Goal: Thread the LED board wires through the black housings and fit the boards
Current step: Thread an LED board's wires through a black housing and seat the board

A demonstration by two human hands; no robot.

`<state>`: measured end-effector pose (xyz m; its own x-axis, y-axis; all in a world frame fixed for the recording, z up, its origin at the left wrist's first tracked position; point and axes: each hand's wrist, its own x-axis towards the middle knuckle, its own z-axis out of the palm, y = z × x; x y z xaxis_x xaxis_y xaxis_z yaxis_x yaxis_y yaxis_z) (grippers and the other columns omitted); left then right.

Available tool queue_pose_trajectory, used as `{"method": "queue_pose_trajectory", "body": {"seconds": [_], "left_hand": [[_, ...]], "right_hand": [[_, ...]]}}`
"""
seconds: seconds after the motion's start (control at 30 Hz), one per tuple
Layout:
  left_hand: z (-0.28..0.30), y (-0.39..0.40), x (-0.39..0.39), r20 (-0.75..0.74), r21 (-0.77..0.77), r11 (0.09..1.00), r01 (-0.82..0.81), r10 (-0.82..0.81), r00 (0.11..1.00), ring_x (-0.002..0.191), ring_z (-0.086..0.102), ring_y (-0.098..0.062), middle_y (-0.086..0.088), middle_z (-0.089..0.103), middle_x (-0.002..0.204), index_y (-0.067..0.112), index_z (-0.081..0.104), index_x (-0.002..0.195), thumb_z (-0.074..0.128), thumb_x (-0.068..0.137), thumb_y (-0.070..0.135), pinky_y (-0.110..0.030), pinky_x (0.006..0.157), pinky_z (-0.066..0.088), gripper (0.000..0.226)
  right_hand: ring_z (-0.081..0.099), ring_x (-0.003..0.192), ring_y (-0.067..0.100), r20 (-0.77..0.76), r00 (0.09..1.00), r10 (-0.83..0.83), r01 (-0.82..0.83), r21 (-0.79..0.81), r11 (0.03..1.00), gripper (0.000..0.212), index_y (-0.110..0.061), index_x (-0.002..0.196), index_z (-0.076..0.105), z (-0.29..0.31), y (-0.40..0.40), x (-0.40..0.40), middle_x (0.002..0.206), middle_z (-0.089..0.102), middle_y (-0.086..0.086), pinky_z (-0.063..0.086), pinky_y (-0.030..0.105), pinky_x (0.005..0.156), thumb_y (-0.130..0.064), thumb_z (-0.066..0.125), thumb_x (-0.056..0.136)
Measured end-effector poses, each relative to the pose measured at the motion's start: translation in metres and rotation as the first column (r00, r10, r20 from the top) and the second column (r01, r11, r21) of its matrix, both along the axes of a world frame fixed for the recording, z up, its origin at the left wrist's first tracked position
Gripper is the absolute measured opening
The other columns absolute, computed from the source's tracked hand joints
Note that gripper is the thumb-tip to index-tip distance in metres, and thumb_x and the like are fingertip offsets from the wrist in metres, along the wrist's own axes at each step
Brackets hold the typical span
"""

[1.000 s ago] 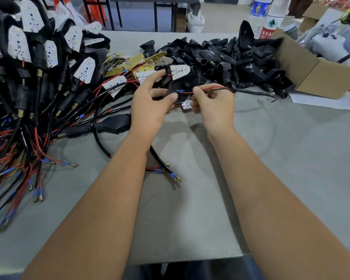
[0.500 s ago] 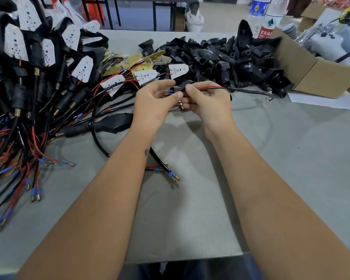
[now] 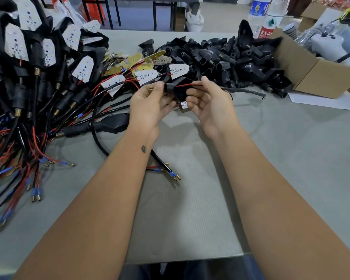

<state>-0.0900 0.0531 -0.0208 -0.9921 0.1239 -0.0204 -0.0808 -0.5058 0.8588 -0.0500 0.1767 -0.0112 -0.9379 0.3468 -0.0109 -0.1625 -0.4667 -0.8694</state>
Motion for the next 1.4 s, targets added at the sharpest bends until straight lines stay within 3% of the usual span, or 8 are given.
{"method": "queue_pose_trajectory", "body": {"seconds": [0.1,0.23,0.47,0.6,0.7,0.77,1.0,1.4], "left_hand": [[0.001,-0.005,-0.004,0.081,0.113,0.993,0.03,-0.039,0.996,0.079,0.074,-0.022,-0.006,0.074,0.081,0.013,0.058,0.092,0.054,0.1,0.02,-0.032,0.065,0.06,0.011],[0.004,-0.004,-0.002,0.078,0.243,0.956,0.167,-0.191,0.979,0.082,0.073,-0.012,-0.003,0.076,0.086,0.011,0.064,0.098,0.052,0.1,0.028,-0.025,0.072,0.059,0.021],[0.003,0.001,0.003,0.019,-0.107,0.97,0.218,-0.217,0.976,0.078,0.071,-0.006,0.005,0.072,0.095,0.025,0.068,0.105,0.043,0.104,0.03,-0.021,0.068,0.056,0.025],[0.001,0.001,0.002,0.02,-0.104,0.988,0.114,-0.113,0.993,0.089,0.07,-0.023,-0.006,0.068,0.11,0.027,0.064,0.105,0.039,0.105,0.035,-0.031,0.077,0.059,0.026],[0.001,-0.002,-0.001,0.059,-0.002,0.998,0.06,-0.06,0.996,0.087,0.071,-0.028,-0.01,0.07,0.104,0.024,0.061,0.104,0.036,0.106,0.036,-0.035,0.075,0.061,0.028],[0.002,-0.003,-0.001,0.083,0.045,0.997,0.059,-0.063,0.995,0.084,0.072,-0.025,-0.01,0.072,0.1,0.021,0.062,0.105,0.036,0.106,0.036,-0.033,0.072,0.06,0.029],[0.003,0.003,0.0,0.088,0.067,0.989,0.129,-0.135,0.987,0.085,0.069,-0.019,-0.008,0.07,0.099,0.011,0.062,0.119,0.053,0.1,0.019,-0.025,0.071,0.059,0.022],[-0.001,0.001,-0.003,0.111,0.082,0.99,0.113,-0.122,0.986,0.089,0.068,-0.019,-0.011,0.07,0.091,0.007,0.064,0.099,0.047,0.103,0.017,-0.025,0.074,0.06,0.021]], "right_hand": [[0.061,0.055,0.012,0.017,1.0,0.02,-0.019,-0.046,0.999,0.021,-0.005,0.084,0.06,-0.001,0.003,0.0,0.065,0.067,0.005,0.053,0.019,0.055,-0.015,0.05,0.101],[0.058,0.052,0.011,0.024,1.0,0.001,-0.004,0.121,0.993,0.015,-0.008,0.085,0.061,-0.004,-0.003,-0.002,0.065,0.063,0.004,0.05,0.02,0.052,-0.014,0.057,0.097],[0.052,0.06,0.015,0.048,0.999,0.018,-0.034,0.367,0.93,0.014,-0.013,0.08,0.066,-0.008,-0.007,-0.003,0.064,0.057,0.003,0.044,0.025,0.059,-0.013,0.062,0.093],[0.051,0.049,0.011,0.07,0.997,0.013,-0.023,0.144,0.989,0.009,-0.009,0.09,0.062,-0.004,-0.004,-0.003,0.061,0.057,0.0,0.046,0.022,0.049,-0.017,0.06,0.095],[0.056,0.051,0.011,0.057,0.997,-0.044,0.053,-0.178,0.983,0.016,-0.009,0.087,0.06,-0.002,0.004,-0.003,0.058,0.06,0.0,0.05,0.02,0.051,-0.019,0.055,0.098],[0.057,0.054,0.01,0.05,0.996,-0.075,0.085,-0.245,0.966,0.019,-0.01,0.084,0.06,-0.002,0.008,-0.002,0.057,0.062,0.0,0.051,0.02,0.053,-0.018,0.053,0.099],[0.053,0.056,0.013,0.042,0.997,-0.067,0.059,0.17,0.984,0.011,-0.009,0.083,0.061,-0.005,-0.002,-0.003,0.068,0.057,0.006,0.047,0.021,0.053,-0.007,0.061,0.094],[0.052,0.055,0.01,0.02,1.0,0.012,-0.017,0.245,0.969,0.007,-0.008,0.096,0.069,-0.006,-0.003,-0.001,0.065,0.057,0.0,0.045,0.019,0.053,-0.008,0.063,0.092]]}}
